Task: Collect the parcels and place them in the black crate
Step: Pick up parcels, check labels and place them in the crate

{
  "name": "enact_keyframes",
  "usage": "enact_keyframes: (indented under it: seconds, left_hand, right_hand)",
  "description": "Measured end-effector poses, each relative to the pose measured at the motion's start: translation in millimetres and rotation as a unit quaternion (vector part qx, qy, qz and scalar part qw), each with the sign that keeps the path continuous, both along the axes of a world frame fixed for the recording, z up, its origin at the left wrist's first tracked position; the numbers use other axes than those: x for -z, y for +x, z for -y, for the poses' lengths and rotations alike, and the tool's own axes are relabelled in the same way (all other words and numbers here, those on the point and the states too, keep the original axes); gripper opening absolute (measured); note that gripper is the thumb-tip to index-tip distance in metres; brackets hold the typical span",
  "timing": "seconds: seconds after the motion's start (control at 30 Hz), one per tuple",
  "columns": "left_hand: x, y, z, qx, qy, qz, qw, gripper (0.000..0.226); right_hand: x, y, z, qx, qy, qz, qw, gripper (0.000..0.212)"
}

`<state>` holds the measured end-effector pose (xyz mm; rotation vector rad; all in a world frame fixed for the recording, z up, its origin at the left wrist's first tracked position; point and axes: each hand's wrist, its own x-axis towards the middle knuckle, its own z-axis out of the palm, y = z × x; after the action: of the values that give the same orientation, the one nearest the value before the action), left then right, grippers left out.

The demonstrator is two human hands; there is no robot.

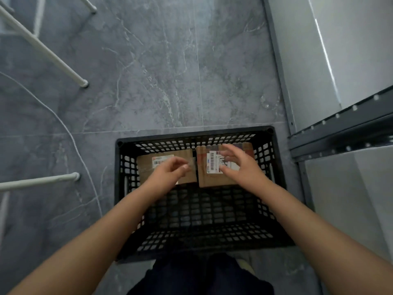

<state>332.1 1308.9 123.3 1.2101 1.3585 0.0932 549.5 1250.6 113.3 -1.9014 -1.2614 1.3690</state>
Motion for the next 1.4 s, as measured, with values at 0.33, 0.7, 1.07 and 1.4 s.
enact_keyframes:
  seconds: [0.33, 0.7, 1.07, 1.4]
  left_hand:
    - [-346, 41, -47, -0.007, 0.115, 0.087, 0.989, 0.014]
    - [-652, 122, -37, 0.15, 0.242, 0.205, 0.936, 0.009]
    - [-737, 206, 73, 0.402, 0.237, 0.338, 0.817, 0.01]
    - [-781, 226, 288, 0.592, 0.191, 0.401, 0.672, 0.015]
  right_hand:
    - [-369, 30, -16, 0.157, 0.065, -0.036, 0.985, 0.037]
    - [-680, 63, 45, 0.3, 0.213, 0.01, 0.93, 0.023]
    - [-757, 33, 223, 0.528, 0.265, 0.089, 0.802, 0.019]
    - [-796, -46, 428, 0.704, 0.297, 0.145, 0.628, 0.022]
